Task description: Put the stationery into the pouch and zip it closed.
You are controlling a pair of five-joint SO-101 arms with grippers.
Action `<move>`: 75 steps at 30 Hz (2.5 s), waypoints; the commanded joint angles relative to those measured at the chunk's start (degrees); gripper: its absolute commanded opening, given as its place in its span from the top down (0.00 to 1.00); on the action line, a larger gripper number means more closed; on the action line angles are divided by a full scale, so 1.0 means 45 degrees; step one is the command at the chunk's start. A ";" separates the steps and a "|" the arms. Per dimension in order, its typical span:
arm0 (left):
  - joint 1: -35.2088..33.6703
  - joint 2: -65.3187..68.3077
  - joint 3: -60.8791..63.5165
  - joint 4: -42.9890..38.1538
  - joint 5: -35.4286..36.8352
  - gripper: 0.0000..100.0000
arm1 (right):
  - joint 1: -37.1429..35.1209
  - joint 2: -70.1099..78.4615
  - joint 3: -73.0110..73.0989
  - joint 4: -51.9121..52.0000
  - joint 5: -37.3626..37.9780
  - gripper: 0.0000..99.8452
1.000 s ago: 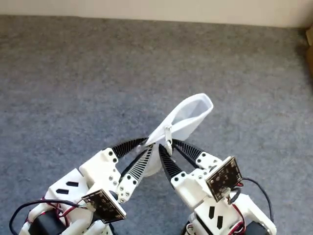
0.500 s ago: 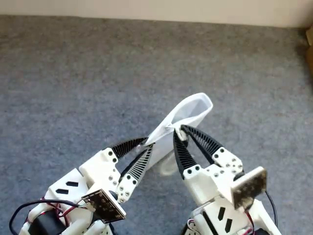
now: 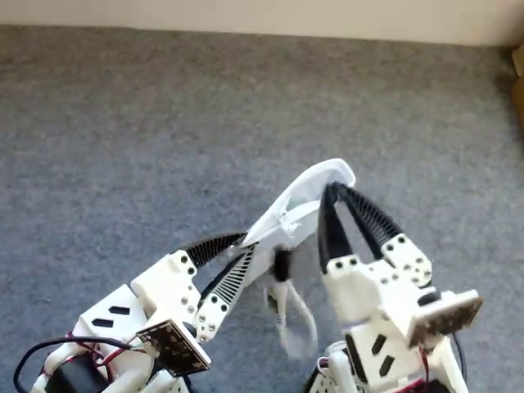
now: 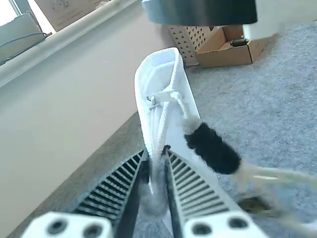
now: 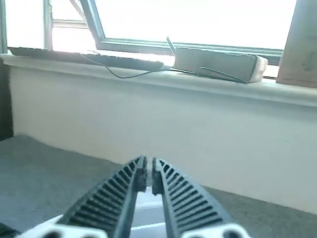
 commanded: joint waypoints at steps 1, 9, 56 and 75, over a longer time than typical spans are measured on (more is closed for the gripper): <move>0.0029 -0.0049 0.0088 0.0586 -0.0137 1.00 | 0.0811 0.0987 -0.0068 -0.0420 -0.0098 0.99; 0.0029 -0.0049 0.0107 0.0586 -0.0137 1.00 | 0.1182 0.0303 -0.0244 0.1573 -0.0098 0.98; 0.0029 -0.0049 0.0127 0.0586 -0.0117 1.00 | -0.3722 -0.0068 0.0049 0.3096 0.1719 0.99; 0.0029 -0.0049 0.0127 0.0606 -0.0117 1.00 | 0.1416 -0.0049 0.1612 -0.1006 0.1875 0.99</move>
